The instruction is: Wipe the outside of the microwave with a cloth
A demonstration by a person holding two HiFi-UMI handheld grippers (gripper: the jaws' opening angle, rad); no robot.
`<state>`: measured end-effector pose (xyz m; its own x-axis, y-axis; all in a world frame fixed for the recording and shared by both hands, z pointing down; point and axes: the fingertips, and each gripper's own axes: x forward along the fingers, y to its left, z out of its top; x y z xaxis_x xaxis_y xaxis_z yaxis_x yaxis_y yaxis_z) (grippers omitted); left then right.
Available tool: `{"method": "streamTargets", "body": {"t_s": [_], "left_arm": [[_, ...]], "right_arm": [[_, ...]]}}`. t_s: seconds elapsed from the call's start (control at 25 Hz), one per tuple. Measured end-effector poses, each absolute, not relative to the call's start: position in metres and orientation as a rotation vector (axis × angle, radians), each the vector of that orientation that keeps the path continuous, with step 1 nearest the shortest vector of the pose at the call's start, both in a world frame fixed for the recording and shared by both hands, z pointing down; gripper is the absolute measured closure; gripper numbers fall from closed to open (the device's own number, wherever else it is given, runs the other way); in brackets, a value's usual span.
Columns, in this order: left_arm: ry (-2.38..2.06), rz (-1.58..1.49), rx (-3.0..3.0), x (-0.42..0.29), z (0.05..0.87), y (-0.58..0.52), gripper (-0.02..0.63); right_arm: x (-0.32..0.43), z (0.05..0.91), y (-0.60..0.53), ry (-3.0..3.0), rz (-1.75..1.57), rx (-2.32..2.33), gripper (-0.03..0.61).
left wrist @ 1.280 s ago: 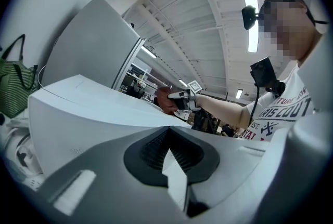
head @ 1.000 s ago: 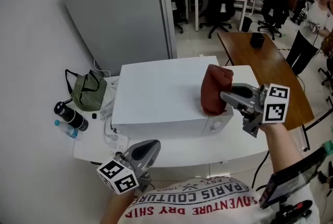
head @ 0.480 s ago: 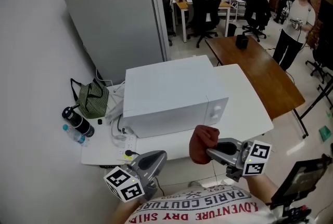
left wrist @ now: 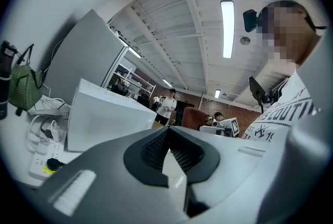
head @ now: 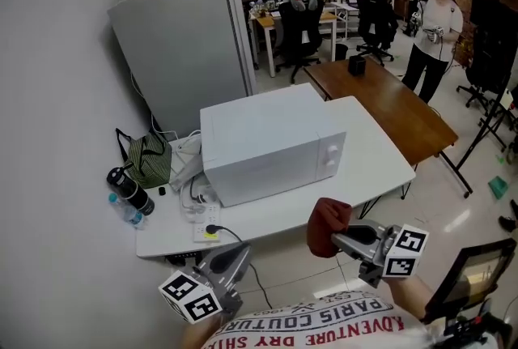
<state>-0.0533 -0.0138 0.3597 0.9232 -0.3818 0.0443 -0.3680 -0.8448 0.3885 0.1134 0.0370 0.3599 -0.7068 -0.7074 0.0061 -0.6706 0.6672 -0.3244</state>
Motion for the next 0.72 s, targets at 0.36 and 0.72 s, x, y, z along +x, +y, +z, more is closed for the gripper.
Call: {"method": "streamTargets", "body": {"t_s": [0.36,0.72], "left_arm": [[-0.555,-0.073,2.708,-0.054,0.346,-0.005,0.609],[-0.628,-0.073,2.722,-0.047,0.337,-0.005,0.609]], "right_arm": [[0.090,0.367,0.040,2.831,-0.472,-1.080,0.538],[0.105,0.361,0.035,2.831,-0.472,-1.045,0.538]]}}
